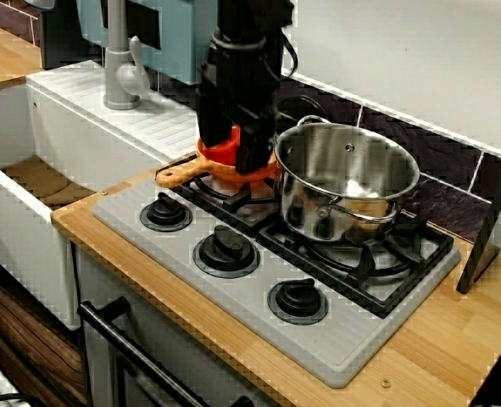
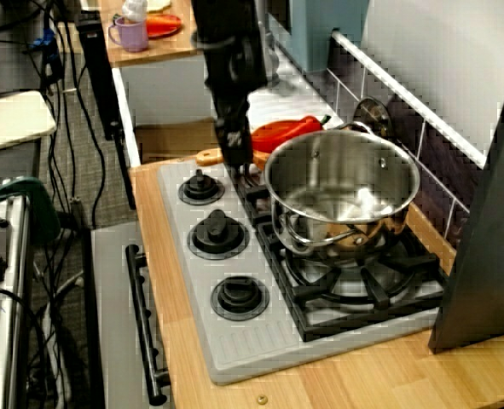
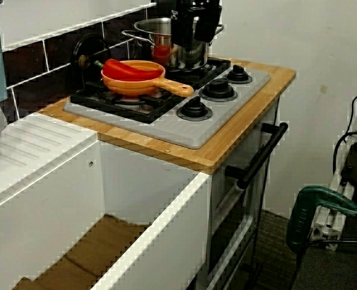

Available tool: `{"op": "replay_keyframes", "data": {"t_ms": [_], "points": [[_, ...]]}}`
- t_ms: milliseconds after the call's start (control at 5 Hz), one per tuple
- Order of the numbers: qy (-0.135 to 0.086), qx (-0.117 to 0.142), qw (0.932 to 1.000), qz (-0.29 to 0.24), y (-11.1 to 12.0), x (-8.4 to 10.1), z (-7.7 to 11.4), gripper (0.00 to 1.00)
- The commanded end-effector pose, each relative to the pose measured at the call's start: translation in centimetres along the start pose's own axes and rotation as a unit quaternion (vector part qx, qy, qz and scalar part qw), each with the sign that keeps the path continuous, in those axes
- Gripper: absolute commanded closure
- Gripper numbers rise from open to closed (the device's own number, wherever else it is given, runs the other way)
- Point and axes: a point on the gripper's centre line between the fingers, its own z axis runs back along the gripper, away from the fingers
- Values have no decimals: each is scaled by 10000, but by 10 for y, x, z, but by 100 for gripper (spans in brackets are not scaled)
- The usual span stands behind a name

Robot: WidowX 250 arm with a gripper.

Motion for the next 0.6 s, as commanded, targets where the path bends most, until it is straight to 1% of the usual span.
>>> {"op": "replay_keyframes", "data": {"t_ms": [0,200,400], "points": [[-349,107,9982,484,41,26,24,0],[-391,112,9971,640,50,41,23,0],[-436,138,9969,638,56,50,22,0]]}}
